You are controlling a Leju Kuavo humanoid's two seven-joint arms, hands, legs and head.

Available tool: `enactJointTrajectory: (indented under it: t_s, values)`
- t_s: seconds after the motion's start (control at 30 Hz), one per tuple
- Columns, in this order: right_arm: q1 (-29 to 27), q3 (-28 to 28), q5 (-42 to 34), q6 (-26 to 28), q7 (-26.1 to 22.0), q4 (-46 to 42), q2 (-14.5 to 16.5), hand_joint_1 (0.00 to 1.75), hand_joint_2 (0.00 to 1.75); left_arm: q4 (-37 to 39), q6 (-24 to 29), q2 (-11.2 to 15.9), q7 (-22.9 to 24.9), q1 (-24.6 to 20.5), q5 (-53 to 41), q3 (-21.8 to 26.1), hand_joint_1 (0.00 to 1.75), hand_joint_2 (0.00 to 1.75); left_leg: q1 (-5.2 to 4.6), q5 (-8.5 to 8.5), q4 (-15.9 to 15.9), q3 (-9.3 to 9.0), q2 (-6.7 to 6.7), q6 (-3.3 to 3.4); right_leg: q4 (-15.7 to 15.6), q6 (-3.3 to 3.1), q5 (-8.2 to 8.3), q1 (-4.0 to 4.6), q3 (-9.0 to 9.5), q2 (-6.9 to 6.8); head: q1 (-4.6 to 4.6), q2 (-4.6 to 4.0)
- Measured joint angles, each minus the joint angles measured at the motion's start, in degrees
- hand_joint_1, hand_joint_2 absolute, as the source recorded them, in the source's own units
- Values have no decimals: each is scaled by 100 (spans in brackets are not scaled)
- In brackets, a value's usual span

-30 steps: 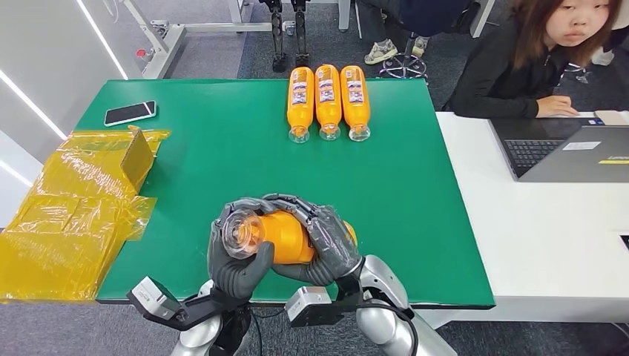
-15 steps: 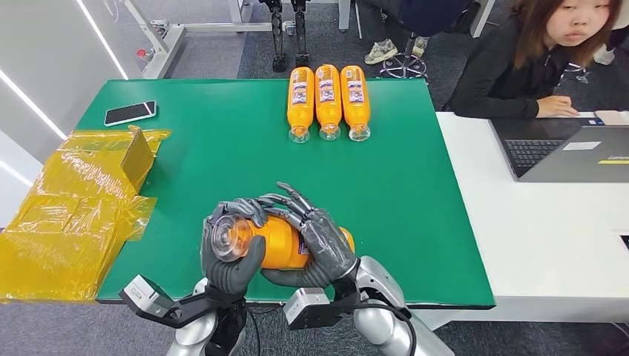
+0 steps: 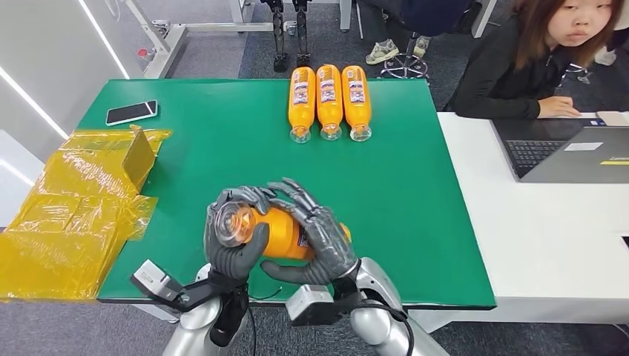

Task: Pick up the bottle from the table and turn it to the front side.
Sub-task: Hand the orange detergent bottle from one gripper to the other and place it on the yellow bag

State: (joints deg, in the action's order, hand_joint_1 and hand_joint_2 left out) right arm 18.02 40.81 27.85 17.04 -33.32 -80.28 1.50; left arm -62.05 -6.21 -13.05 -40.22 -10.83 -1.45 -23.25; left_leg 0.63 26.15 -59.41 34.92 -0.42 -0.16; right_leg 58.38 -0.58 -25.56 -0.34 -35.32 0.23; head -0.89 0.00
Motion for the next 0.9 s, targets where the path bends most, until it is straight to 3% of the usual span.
enactJointTrajectory:
  t_s: [0.1,0.23,0.4,0.63,0.9]
  values:
    - [-76,-123,-880,742,-569,-448,28,0,175,373,145,61,7,-142,204,445,144,175,1,6,0,-10,35,-12,1,-8,5,-1,-8,36,8,0]
    - [-150,-268,-1843,1235,-659,-832,14,0,175,592,279,86,4,-185,213,746,143,175,2,3,0,-5,37,-14,2,-9,5,2,-12,38,9,0]
    - [-200,-278,-2238,2018,-669,-1289,-113,0,175,711,445,87,4,-173,225,974,145,175,1,4,0,-2,37,-14,1,-9,5,2,-14,37,10,0]
    - [-467,-278,-2023,2125,-672,-1926,-150,0,175,730,1102,124,-1,-188,-190,1093,151,175,3,8,1,-2,37,-18,1,-11,3,2,-15,37,10,0]
    - [-616,-278,-1943,2126,-671,-2039,-148,0,175,490,3331,521,-5,-615,-1942,857,147,175,5,0,1,-4,34,-24,6,-13,4,2,-15,33,11,0]
